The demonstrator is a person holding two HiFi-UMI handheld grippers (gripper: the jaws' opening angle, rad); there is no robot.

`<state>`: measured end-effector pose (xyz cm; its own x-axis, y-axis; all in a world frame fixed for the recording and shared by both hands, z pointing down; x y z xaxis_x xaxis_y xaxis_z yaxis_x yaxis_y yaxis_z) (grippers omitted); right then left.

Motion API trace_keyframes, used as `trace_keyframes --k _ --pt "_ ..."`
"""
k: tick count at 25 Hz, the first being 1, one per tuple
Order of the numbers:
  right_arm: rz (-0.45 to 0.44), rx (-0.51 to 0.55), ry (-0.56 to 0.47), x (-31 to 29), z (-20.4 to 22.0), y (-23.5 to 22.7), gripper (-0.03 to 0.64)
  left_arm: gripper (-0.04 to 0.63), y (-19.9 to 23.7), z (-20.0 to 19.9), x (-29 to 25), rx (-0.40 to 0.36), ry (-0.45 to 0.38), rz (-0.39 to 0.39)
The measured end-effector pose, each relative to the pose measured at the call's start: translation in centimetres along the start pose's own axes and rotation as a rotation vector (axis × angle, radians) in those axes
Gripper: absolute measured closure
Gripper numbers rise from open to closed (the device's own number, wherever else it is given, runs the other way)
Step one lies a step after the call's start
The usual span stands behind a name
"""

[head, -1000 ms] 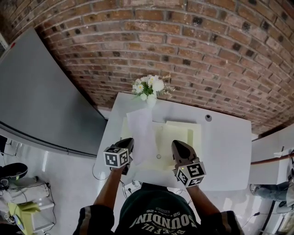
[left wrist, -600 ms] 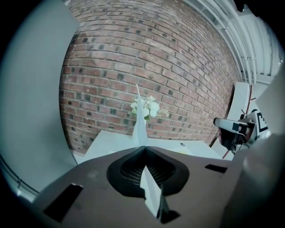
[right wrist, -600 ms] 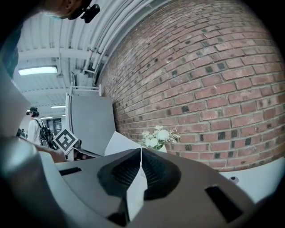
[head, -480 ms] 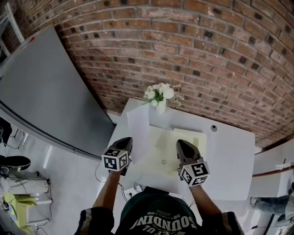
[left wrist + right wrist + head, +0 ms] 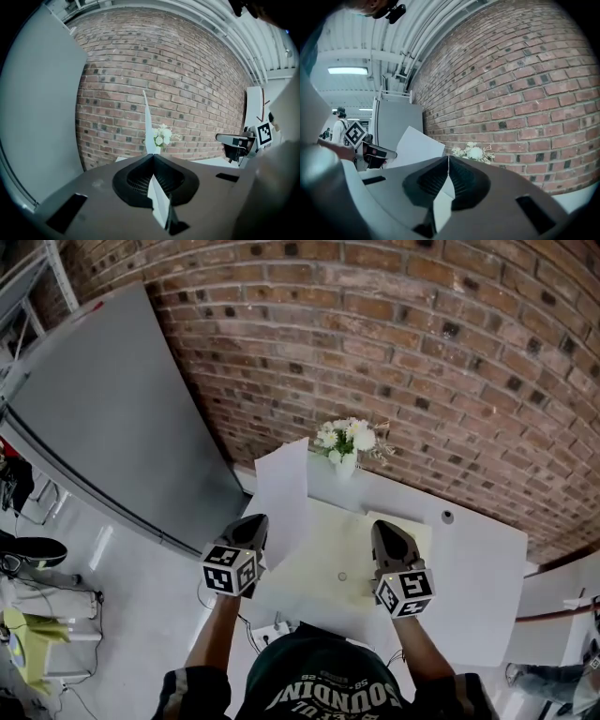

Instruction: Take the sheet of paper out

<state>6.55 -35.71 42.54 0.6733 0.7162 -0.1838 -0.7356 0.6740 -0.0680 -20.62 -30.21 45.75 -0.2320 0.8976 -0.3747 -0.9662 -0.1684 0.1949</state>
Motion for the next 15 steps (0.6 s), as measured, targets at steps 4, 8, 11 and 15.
trace_keyframes --k 4,8,11,15 --pt "0.014 0.015 -0.009 0.1 -0.4 -0.1 0.548 0.584 -0.2 -1.3 0.8 -0.012 -0.031 0.01" --pt "0.027 0.027 -0.01 0.6 -0.3 -0.3 0.548 0.584 -0.7 -1.8 0.9 -0.025 -0.045 0.025" --pt "0.036 0.034 -0.006 0.9 -0.2 -0.4 0.548 0.584 -1.1 -2.1 0.8 -0.034 -0.047 0.035" --pt "0.045 0.033 -0.002 1.1 0.0 -0.7 0.548 0.584 -1.5 -2.2 0.5 -0.038 -0.047 0.044"
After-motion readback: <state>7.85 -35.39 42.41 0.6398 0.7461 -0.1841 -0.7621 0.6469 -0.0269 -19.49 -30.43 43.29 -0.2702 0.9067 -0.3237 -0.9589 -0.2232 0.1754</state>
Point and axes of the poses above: the fingertips, and each gripper's own axes: x backward along the fingers, y to its left, z out of its underside, the point moved 4 cm from there along x, backward along the fingers, and after that the axes turned 1 degree about y, right-handed, at the moved point
